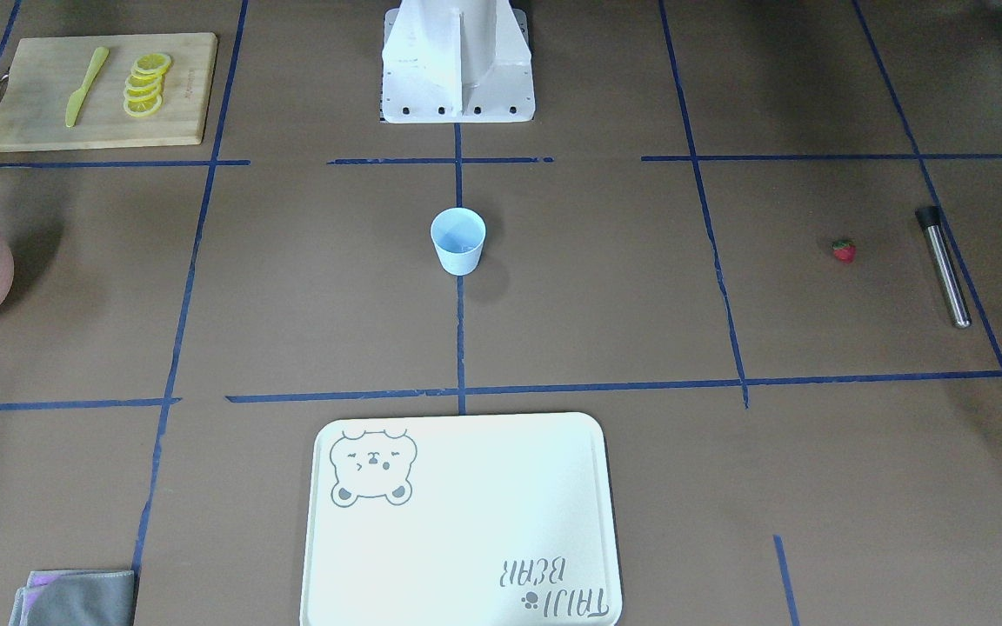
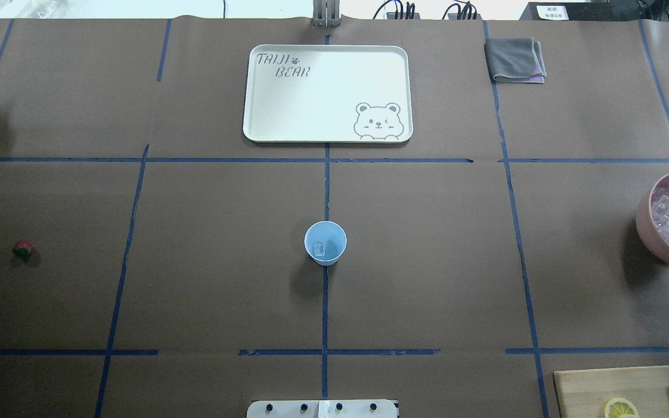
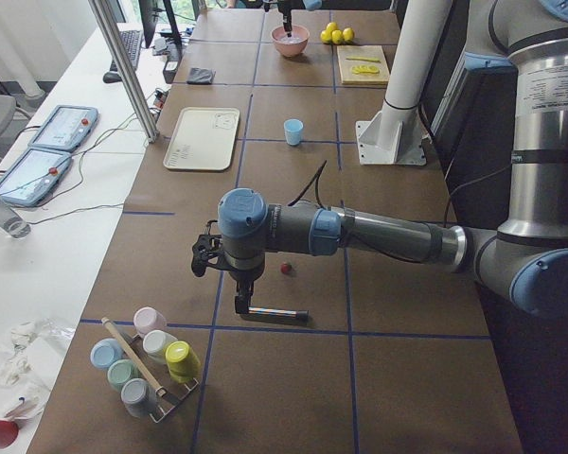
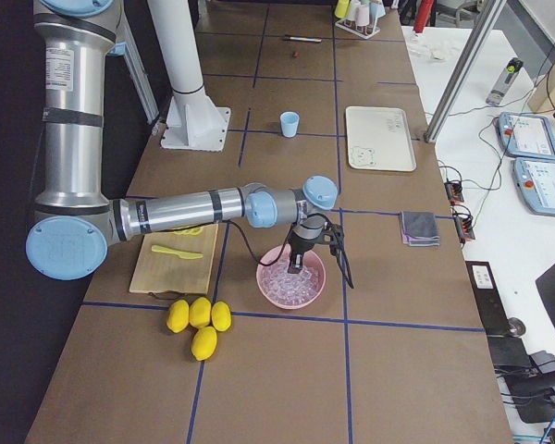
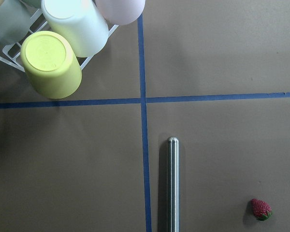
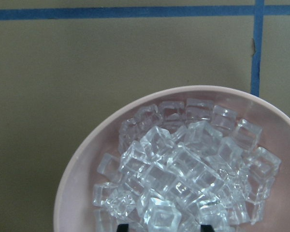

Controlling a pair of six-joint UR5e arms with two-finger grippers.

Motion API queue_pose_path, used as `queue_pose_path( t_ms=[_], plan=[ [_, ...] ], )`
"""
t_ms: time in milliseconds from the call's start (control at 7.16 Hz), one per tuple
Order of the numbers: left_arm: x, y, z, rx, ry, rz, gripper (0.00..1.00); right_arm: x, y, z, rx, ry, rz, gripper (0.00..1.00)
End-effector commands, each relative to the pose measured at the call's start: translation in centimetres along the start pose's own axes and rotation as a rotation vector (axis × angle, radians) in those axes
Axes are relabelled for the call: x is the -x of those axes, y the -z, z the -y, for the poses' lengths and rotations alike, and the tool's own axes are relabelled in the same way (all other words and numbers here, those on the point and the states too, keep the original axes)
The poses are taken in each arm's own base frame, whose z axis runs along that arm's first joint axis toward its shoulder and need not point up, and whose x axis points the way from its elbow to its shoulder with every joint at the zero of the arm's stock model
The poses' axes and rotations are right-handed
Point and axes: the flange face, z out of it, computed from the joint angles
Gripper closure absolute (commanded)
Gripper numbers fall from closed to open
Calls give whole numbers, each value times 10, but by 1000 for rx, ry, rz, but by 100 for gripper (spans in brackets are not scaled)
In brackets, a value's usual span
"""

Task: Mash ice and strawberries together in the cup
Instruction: 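Lower the right gripper into the bowl and grasp another ice cube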

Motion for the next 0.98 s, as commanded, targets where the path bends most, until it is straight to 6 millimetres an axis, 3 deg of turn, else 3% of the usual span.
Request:
queue_pose_path(
  t_ms=[0,838],
  plan=[
    [0,0,0,-1,-1,0,0,3,-8,3,14,5,-4,41],
    [0,0,0,-1,-1,0,0,0,-22,3,43,-1,-15,41]
  ],
)
